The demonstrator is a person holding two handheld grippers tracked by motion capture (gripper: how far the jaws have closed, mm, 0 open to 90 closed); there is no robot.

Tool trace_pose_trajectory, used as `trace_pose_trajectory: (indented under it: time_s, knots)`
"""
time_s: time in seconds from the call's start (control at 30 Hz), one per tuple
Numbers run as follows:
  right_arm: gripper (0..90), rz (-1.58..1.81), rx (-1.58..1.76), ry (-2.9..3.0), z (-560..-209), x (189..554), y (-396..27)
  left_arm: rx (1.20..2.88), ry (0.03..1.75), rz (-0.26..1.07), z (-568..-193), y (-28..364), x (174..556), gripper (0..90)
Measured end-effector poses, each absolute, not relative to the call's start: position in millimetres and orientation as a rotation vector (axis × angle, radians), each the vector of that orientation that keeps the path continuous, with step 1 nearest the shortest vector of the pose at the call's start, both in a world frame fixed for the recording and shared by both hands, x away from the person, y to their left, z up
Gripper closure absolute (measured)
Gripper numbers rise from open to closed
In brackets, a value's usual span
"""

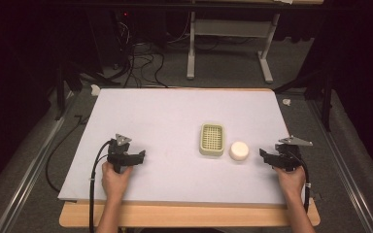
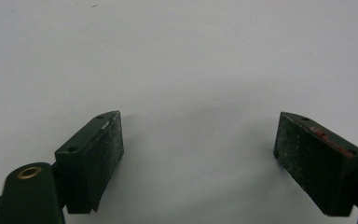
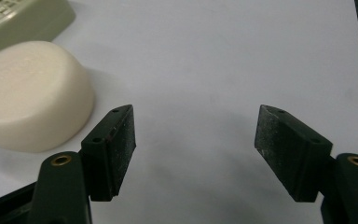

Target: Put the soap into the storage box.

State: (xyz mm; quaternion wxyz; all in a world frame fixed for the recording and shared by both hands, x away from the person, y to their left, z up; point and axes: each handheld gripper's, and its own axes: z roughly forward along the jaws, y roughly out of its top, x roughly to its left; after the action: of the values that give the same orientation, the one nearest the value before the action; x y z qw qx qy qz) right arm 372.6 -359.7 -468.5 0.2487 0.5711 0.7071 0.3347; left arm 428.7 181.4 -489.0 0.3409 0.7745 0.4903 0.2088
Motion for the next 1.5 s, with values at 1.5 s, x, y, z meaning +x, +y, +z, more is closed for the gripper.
trace_pose_trajectory:
  time_s: [1.5]
  knots:
    - [21.7, 1.079, 1.392, 2.031, -452, 342, -313, 2.015, 1.277, 0.54, -489, 182, 429, 16.1]
